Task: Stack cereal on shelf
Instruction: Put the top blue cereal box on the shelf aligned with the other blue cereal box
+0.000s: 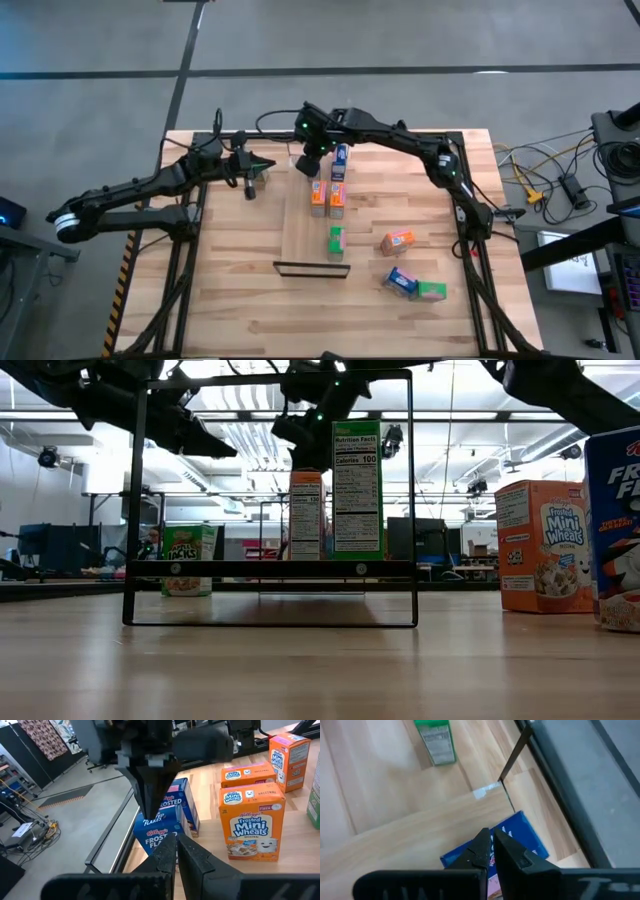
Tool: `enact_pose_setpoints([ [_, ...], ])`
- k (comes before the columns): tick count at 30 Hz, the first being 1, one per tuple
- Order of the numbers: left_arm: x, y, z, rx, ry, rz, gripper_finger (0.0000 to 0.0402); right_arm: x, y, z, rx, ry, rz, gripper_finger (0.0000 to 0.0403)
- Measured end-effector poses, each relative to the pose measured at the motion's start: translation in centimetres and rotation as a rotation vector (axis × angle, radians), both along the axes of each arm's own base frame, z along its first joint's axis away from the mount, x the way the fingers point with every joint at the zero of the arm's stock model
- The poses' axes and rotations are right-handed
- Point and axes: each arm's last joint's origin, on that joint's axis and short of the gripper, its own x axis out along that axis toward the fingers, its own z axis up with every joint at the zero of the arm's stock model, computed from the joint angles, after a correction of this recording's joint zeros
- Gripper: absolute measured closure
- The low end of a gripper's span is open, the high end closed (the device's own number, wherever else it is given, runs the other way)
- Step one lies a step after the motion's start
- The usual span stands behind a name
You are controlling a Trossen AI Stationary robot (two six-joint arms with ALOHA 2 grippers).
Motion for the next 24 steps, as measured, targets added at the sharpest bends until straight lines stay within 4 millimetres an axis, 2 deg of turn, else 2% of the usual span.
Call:
enact_pose_setpoints([
  [10,0.01,0.00,-0.01,-0.001,0.000,0.000,0.0401,0.05,0.00,-0.74,0.016,0.018,-0.014,0.0390],
  [24,0.00,0.00,-0.03,-0.002,0.002,0.000,0.0401,-0.41,0.11,-0.72,0.038,0.051,-0.060,0.0390],
])
